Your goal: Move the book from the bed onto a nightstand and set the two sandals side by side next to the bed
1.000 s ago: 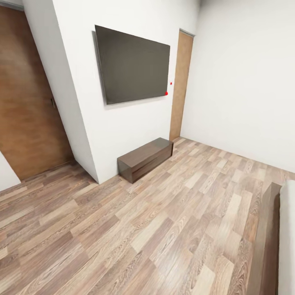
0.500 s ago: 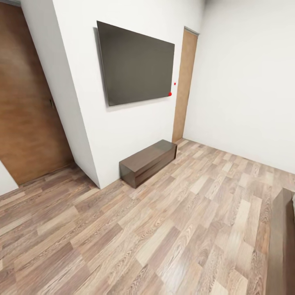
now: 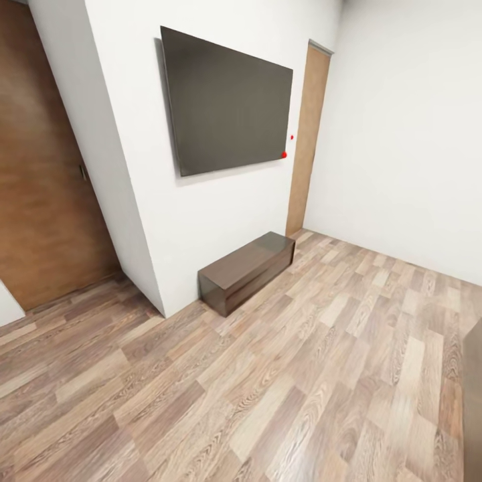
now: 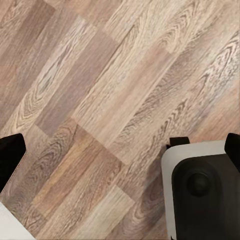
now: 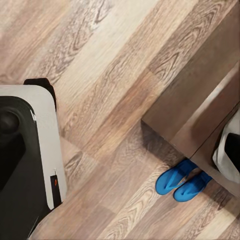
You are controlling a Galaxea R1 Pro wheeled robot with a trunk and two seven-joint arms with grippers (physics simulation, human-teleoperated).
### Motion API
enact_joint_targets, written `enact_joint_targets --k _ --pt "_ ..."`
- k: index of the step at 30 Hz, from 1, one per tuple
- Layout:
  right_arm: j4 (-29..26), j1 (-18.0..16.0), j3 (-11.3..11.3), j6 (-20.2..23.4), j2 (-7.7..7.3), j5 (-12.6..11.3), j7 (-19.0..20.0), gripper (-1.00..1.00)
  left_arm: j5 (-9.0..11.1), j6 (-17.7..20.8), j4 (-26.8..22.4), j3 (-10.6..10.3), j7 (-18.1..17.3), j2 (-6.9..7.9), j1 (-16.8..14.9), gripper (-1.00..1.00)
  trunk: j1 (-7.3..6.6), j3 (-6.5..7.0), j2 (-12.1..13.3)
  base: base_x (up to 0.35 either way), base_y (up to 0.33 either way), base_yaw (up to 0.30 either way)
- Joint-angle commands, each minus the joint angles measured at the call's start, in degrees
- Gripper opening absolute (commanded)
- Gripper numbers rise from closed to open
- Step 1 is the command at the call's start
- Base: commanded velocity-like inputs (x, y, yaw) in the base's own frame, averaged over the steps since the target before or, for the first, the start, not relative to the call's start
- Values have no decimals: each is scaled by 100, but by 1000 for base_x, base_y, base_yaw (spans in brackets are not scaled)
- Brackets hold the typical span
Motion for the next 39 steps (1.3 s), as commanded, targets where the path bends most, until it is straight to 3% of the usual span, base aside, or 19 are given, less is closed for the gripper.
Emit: enact_joint_targets --k 1,23,39 --pt "19 -9 -50 -35 -7 54 11 100 38 -16 3 -50 22 0 -4 100 6 -10 -10 294 125 0" --pt "19 -10 -50 -35 3 55 11 100 36 -18 3 -50 22 4 -4 100 6 -10 -10 239 73 0" --pt "19 -7 -50 -35 -7 54 11 100 36 -19 4 -50 22 4 -4 100 6 -10 -10 59 5 -101"
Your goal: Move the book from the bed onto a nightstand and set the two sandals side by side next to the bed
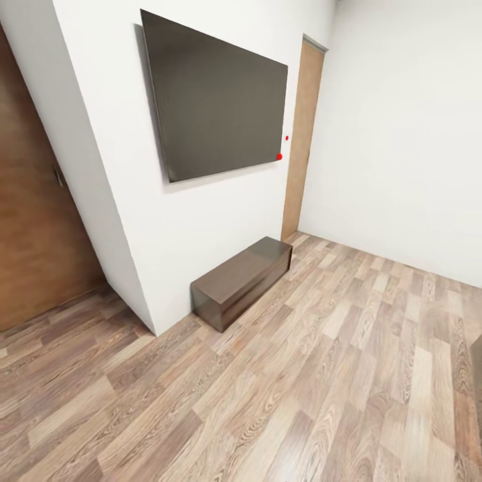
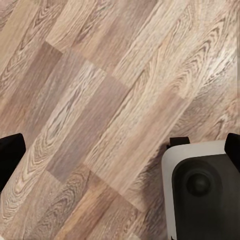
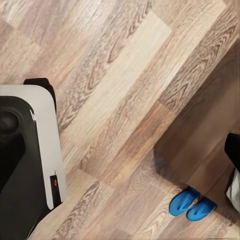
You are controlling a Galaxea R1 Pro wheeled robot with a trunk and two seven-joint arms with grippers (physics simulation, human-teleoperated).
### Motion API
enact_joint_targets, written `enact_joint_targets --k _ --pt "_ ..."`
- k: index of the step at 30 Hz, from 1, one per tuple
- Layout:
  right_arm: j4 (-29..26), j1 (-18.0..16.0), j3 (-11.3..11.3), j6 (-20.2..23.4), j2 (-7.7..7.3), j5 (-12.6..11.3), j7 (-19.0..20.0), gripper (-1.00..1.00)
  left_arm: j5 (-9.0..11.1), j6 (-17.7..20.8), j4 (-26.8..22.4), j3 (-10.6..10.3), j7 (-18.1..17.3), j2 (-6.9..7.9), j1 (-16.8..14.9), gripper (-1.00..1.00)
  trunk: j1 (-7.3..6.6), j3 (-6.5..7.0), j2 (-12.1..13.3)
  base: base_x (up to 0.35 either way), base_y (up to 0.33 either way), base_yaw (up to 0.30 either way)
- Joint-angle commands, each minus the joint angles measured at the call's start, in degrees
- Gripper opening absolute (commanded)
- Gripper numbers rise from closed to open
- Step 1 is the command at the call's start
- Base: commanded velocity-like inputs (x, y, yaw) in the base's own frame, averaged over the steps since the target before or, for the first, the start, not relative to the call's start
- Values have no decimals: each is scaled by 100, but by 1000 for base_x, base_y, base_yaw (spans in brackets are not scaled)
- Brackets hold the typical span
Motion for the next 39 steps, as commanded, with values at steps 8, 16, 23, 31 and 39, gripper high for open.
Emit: enact_joint_targets --k 8,16,23,31,39 --pt "18 -11 -50 -33 0 54 12 100 38 -15 4 -52 24 1 -3 100 3 -11 -11 6 0 -255" --pt "18 -12 -50 -33 6 58 12 100 38 -9 7 -53 21 1 -3 100 3 -7 -11 2 0 -273" --pt "19 -12 -50 -33 9 61 12 100 38 -9 8 -57 18 3 -3 100 3 0 -11 40 18 -277" --pt "20 -10 -50 -33 10 62 12 100 38 -12 8 -58 16 4 -3 100 3 14 -11 104 58 -278" --pt "20 -12 -50 -33 11 63 12 100 38 -13 8 -59 16 8 -2 100 3 30 -11 168 89 -279"
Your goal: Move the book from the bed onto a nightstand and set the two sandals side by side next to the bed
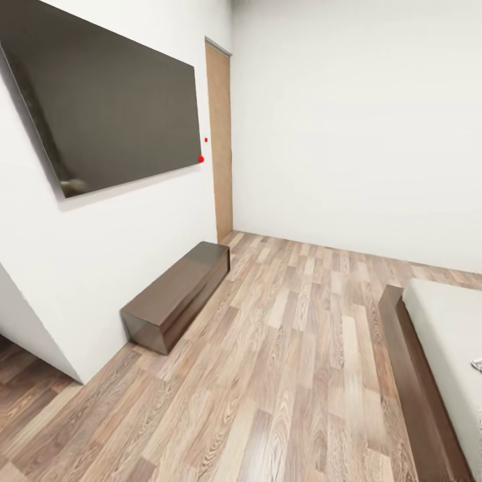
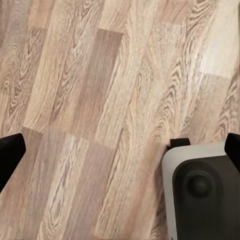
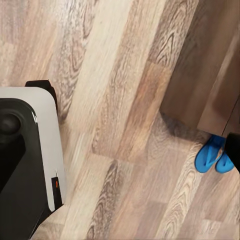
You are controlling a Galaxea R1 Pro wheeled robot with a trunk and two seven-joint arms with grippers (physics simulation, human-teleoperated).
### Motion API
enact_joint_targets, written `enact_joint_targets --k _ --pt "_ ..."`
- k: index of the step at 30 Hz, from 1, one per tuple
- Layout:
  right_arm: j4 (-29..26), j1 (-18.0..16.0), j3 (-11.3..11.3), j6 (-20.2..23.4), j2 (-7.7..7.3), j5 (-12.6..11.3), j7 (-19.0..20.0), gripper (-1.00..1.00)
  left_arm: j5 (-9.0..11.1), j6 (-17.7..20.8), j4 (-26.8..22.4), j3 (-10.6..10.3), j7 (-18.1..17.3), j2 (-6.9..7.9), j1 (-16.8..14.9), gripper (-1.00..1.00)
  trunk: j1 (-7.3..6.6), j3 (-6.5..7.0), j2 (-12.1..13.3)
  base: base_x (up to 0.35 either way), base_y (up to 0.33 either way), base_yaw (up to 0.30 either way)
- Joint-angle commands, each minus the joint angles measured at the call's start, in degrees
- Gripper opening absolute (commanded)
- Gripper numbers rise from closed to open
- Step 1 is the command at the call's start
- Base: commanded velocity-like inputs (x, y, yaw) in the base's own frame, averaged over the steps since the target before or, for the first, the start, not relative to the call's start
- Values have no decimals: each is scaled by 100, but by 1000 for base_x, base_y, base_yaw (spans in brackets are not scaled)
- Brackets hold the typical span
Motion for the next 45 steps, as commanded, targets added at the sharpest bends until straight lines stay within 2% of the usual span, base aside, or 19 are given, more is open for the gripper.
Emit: enact_joint_targets --k 1,10,26,45 --pt "18 -10 -50 -33 -4 55 11 100 38 -16 1 -52 24 2 -3 100 5 -8 -10 204 104 -279" --pt "17 -10 -49 -33 -4 55 11 100 38 -17 1 -76 28 3 -3 100 5 8 -10 219 96 -231" --pt "19 -9 -46 -33 -3 55 11 100 38 -18 1 -281 38 3 -4 100 5 17 -10 246 23 -66" --pt "18 -10 -41 -33 -2 63 11 100 38 -16 1 -314 33 3 -4 100 5 67 -10 272 59 -215"
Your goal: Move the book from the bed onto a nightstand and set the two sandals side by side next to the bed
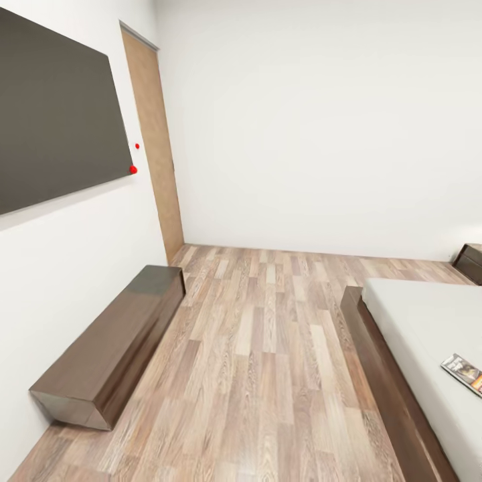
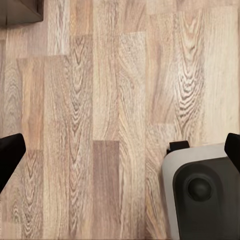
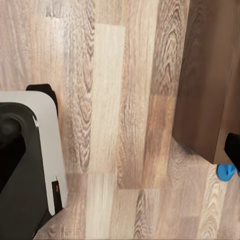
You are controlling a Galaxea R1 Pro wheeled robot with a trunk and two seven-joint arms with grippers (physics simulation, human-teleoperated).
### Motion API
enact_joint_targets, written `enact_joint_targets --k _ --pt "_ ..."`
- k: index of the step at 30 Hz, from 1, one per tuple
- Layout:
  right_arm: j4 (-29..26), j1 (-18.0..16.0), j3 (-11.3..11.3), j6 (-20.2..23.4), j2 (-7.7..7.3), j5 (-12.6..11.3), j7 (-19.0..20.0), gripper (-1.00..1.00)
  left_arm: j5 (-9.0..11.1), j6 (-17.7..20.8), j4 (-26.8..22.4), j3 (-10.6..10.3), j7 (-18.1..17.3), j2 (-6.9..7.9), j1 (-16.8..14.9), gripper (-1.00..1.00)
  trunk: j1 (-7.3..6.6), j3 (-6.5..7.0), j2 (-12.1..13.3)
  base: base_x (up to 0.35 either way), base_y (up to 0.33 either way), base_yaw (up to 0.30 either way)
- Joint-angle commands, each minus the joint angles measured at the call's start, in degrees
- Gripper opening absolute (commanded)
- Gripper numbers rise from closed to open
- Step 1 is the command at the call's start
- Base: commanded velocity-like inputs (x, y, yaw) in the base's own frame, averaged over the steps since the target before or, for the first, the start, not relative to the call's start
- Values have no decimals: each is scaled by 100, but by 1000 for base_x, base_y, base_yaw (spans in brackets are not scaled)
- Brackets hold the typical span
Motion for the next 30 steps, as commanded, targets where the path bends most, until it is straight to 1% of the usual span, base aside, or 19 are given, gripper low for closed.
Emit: enact_joint_targets --k 1,8,13,19,30 --pt "18 -10 -50 -33 -4 54 11 100 38 -13 0 -52 24 1 -3 100 6 -7 -10 293 98 -252" --pt "19 -9 -50 -33 -4 55 11 100 38 -10 0 -56 23 1 -3 100 6 21 -10 296 122 -250" --pt "18 -10 -50 -33 -2 55 11 100 38 -12 0 -57 23 1 -3 100 6 35 -10 299 149 -172" --pt "18 -10 -50 -33 1 55 11 100 38 -15 0 -58 23 1 -3 100 6 43 -10 300 158 -79" --pt "18 -10 -49 -33 3 55 11 100 38 -15 0 -58 23 1 -3 100 6 47 -10 301 164 -24"
